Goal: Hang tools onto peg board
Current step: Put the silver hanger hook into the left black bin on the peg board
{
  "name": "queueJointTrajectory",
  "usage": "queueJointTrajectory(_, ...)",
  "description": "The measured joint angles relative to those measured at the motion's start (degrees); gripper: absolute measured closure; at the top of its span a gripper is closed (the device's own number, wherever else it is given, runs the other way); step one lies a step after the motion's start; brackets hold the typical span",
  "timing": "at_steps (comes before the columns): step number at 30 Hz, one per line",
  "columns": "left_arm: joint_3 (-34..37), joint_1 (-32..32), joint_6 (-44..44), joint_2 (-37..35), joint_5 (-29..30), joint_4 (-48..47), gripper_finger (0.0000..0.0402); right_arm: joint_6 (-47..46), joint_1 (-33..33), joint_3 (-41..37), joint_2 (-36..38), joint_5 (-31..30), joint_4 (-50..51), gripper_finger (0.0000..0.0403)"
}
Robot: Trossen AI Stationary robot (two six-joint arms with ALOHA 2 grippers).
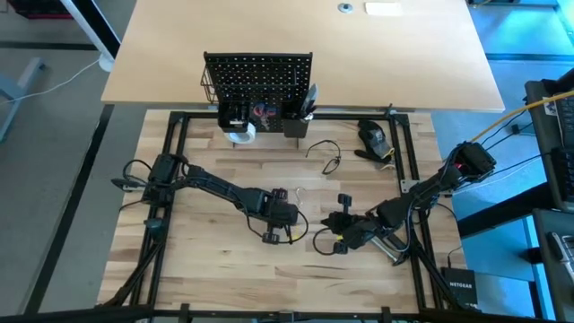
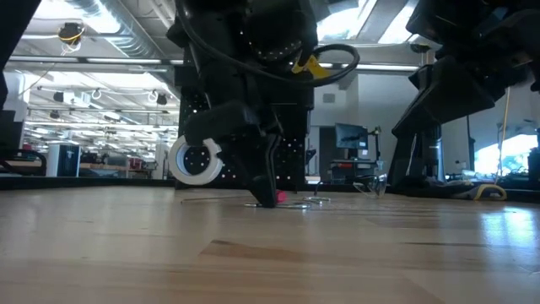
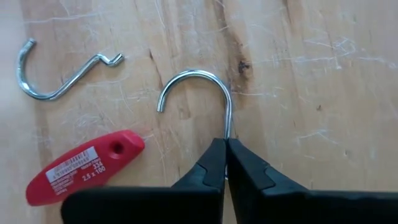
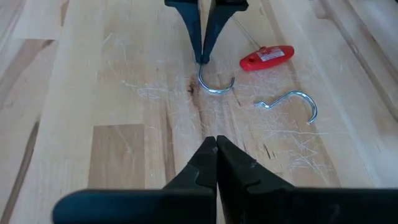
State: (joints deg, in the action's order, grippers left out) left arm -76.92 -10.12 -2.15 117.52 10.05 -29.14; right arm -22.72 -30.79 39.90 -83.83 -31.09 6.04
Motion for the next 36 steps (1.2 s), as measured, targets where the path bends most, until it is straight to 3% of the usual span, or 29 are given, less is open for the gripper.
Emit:
queueJointTrajectory(7,0.35,-2.85,2.33,-4.72,2.82,-1.84,0.04,0.0,0.0,0.0,-0.02,0.13,0.15,0.04)
queueJointTrajectory(22,0.85,-5.98,6.51,-19.59,14.62,-10.45,0.0401,-0.96,0.0,0.0,-0.04,0.61,0.12,0.04)
queueJointTrajectory(36,0.85,-2.08,9.66,-37.6,33.42,-23.9,0.0401,-1.03,0.0,0.0,-0.04,0.66,0.04,0.04)
